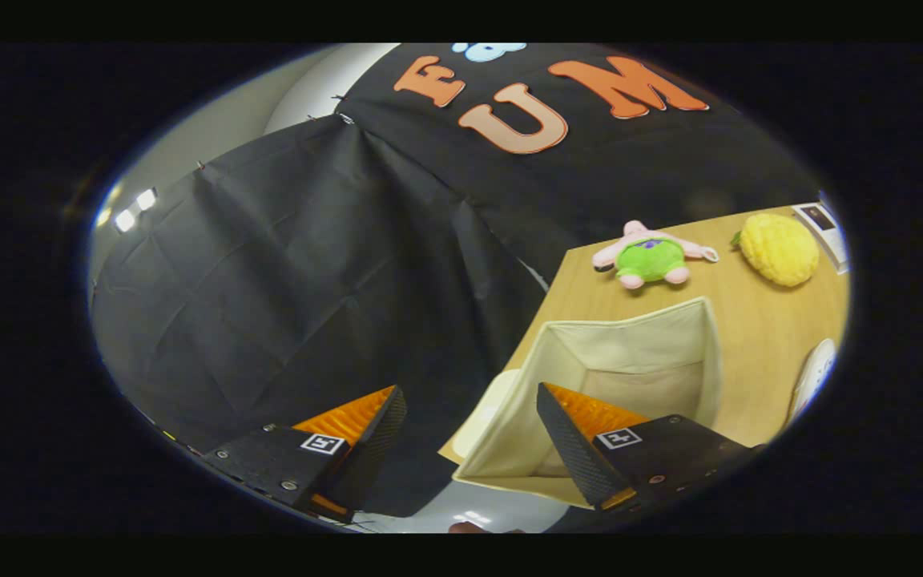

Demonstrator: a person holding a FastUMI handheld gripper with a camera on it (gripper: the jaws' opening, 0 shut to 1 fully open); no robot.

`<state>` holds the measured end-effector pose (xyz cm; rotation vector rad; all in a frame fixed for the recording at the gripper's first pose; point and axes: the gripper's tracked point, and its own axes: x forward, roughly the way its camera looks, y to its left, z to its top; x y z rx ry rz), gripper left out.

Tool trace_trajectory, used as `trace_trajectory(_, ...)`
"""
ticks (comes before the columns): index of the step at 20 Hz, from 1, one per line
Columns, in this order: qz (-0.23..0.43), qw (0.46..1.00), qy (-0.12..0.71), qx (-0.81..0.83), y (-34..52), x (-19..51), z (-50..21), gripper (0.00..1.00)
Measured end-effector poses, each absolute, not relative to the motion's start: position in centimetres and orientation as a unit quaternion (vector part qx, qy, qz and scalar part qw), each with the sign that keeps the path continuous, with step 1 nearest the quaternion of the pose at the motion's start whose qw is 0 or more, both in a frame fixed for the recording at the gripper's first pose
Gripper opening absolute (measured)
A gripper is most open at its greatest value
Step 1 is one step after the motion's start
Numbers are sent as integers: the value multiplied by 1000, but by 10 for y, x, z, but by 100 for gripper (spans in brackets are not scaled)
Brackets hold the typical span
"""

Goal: Open the storage box then place both shoes into the box .Put the left shoe in first, then the right shoe, with the right side of both shoes facing outward in a uniform manner.

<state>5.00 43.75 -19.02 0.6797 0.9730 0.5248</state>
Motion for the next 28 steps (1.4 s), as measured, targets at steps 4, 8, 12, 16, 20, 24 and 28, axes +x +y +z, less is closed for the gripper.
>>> trace_trajectory(4,200,818,472,260,356,36,-220,98)
trace_trajectory(8,141,834,495,197,268,21,-262,98)
trace_trajectory(12,94,828,533,150,210,-6,-303,98)
trace_trajectory(16,87,803,572,142,180,-35,-333,95)
trace_trajectory(20,88,775,615,120,153,-73,-370,88)
trace_trajectory(24,88,767,621,136,144,-79,-378,79)
trace_trajectory(28,94,768,618,140,138,-81,-377,73)
